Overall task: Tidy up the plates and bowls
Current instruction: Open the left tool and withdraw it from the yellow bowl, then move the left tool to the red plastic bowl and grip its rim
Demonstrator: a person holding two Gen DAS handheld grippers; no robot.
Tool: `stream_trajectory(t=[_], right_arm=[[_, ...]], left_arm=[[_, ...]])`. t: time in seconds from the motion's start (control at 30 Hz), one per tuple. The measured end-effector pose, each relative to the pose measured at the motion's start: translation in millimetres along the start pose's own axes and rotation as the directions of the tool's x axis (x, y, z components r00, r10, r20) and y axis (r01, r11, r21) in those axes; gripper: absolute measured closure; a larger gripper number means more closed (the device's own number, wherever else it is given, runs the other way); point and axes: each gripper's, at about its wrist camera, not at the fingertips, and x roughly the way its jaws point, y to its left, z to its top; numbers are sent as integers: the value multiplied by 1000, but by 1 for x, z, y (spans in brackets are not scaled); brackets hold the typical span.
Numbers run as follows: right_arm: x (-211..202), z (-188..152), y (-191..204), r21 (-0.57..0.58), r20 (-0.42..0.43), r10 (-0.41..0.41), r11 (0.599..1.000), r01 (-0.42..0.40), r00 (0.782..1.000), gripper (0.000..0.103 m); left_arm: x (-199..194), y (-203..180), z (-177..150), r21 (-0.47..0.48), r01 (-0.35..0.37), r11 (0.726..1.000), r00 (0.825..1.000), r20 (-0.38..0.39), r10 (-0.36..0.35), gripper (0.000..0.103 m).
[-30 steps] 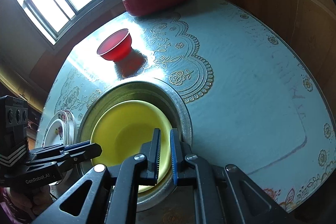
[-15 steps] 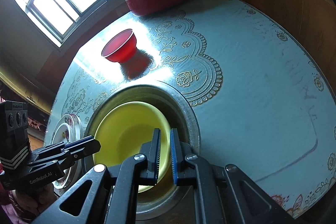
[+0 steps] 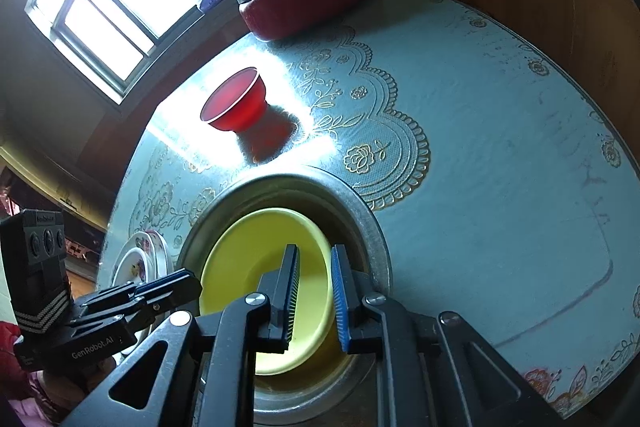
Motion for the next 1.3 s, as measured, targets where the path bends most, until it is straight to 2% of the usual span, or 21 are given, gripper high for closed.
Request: stream_trajectory(t=[0.2,0.4,0.47,0.63,0.87,0.97,1.07,1.13,1.3], right_arm=[[5,2,1,19,0,17,1000,-17,1000,88],[4,9,12,-9,5,18,1000,-18,1000,88],[4,12,16,-17,4,23,1000,-23,1000,82],[9,19,24,-18,-12,40,999,-40,999,80],[24,30,30,41,-48,127,991,-125,991,79],[36,37,28,131,-76,217,970,-206,973,79],[47,47,29,200,-84,277,946,-256,957,79],[55,54,34,217,-89,289,940,-265,953,79],[73,73,52,184,-98,274,950,-254,957,79]], left_arm=[[-4,1,-1,8,24,1000,1000,5,-24,86],[-13,3,-1,7,35,999,999,34,-35,84],[-16,5,0,9,38,999,998,45,-38,82],[-22,9,1,5,-8,1000,997,72,7,81],[-25,16,4,9,-89,996,991,100,88,75],[-26,24,9,-16,-87,996,992,91,88,75],[-27,42,20,-89,-40,995,996,73,47,75],[-28,55,29,-147,-11,989,997,69,21,75],[-35,81,49,-233,-17,972,994,98,41,75]])
